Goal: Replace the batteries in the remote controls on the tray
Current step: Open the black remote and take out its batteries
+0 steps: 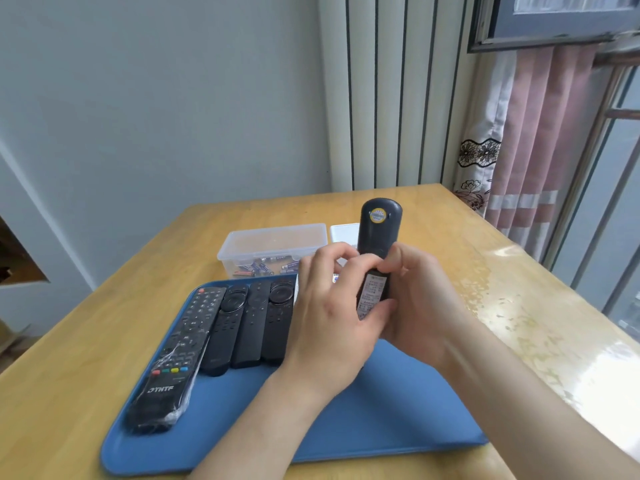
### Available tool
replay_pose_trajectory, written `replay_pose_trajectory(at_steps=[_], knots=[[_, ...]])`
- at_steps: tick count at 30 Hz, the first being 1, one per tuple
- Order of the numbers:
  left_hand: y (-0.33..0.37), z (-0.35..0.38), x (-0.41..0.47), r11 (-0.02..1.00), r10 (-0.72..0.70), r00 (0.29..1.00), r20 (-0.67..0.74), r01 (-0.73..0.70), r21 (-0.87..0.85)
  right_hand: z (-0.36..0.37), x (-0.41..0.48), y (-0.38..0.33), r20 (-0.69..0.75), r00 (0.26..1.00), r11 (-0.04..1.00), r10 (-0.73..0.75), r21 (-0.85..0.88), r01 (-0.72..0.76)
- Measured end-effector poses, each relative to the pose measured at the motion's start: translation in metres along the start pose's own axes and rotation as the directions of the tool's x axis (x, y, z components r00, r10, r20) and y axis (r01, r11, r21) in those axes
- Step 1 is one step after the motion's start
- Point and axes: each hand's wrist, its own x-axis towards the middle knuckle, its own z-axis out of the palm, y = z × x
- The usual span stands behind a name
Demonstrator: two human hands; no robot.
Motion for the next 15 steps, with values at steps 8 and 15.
replay_pose_trajectory(at_steps=[8,15], knots=[[0.002,-0.021,0.012,0.579,-0.306,0.86,0.408,0.509,-0.638,-0.02,0.003,-0.012,-0.158,0.987,0.996,-0.032,0.083,0.045],[0.016,-0.01,-0.005,0.973,-0.001,0.72,0.694,0.161,-0.166,-0.033,0.006,-0.014,-0.296,0.949,0.991,-0.105,0.053,0.126]])
